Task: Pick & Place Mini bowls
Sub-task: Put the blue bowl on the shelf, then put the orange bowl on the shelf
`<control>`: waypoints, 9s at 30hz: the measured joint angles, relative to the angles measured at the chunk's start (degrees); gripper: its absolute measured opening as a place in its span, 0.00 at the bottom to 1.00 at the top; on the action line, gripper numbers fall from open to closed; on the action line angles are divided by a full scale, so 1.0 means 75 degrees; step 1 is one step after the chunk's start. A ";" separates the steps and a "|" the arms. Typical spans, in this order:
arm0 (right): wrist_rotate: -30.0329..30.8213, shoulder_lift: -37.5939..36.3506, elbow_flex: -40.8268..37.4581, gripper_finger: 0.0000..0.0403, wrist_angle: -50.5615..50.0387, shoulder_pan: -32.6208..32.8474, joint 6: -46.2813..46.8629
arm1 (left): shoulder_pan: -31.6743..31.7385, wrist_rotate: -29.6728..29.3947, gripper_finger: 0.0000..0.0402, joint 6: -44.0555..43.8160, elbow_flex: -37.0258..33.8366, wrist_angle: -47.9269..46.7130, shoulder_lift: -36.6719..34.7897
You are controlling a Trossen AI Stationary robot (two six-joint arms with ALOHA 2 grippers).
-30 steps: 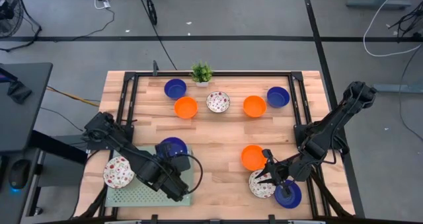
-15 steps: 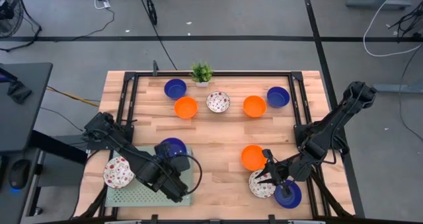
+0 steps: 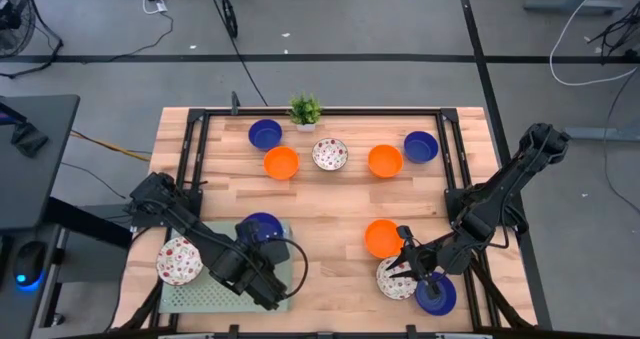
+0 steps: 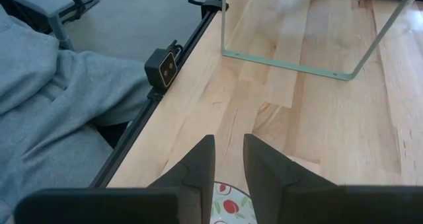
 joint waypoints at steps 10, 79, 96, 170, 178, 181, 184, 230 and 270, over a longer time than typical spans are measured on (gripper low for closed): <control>0.0000 0.0002 0.0000 0.21 0.0006 0.0000 0.0000 | -0.0025 0.0153 0.14 0.0031 0.0000 0.0033 0.0000; 0.0003 0.0000 0.0000 0.21 0.0262 0.0003 -0.0196 | 0.6541 0.0678 0.32 0.3096 -0.5292 0.6702 -0.2017; 0.0006 -0.0001 -0.0009 0.21 0.0294 0.0003 -0.0221 | 0.6580 0.0841 0.45 0.3125 -0.5565 0.7330 -0.0852; 0.0003 -0.0001 -0.0006 0.21 0.0195 0.0000 -0.0242 | 0.5843 0.0261 0.01 0.3499 -0.4146 0.5019 -0.0216; 0.0003 -0.0001 -0.0006 0.21 0.0198 0.0003 -0.0262 | 0.4540 -0.0403 0.01 0.3528 -0.1183 0.2203 -0.0216; 0.0005 -0.0001 -0.0006 0.21 0.0198 0.0000 -0.0262 | 0.3822 -0.0362 0.01 0.3626 0.0103 0.1498 -0.0216; 0.0003 -0.0001 -0.0006 0.21 0.0198 0.0000 -0.0265 | 0.2974 0.0094 0.01 0.3653 0.1308 0.1093 -0.0217; 0.0006 -0.0001 -0.0003 0.21 0.0353 -0.0143 -0.0428 | -0.2171 0.1457 0.02 -0.2683 0.3136 -0.0486 0.1585; 0.0004 -0.0001 -0.0003 0.21 0.0347 -0.0143 -0.0425 | -0.2207 0.1111 0.33 -0.2123 0.3133 -0.0471 0.1594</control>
